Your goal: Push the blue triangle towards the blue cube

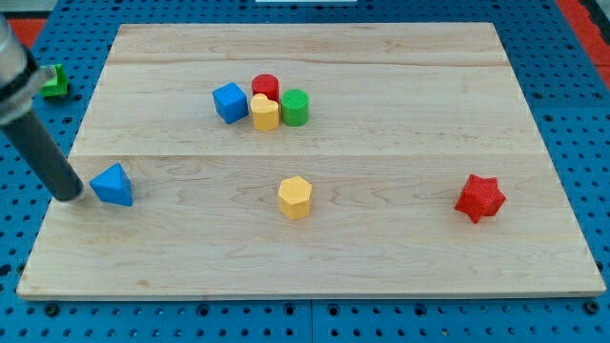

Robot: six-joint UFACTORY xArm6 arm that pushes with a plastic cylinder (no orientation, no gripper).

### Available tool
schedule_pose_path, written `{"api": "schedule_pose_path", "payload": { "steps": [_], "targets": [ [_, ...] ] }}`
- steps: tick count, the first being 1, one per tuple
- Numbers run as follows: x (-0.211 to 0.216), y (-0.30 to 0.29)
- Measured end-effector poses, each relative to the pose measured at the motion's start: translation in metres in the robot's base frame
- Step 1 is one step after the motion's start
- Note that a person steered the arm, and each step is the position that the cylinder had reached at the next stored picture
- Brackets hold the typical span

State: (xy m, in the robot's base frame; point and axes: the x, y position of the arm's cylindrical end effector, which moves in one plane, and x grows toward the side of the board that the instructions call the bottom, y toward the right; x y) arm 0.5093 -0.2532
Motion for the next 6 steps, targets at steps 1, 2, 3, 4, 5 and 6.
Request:
{"api": "schedule_pose_path", "payload": {
  "steps": [1,2,3,4,5,6],
  "targets": [
    [-0.003,0.063],
    [-0.017,0.096],
    [-0.023,0.123],
    [-0.042,0.144],
    [-0.061,0.144],
    [-0.051,0.118]
  ]
}}
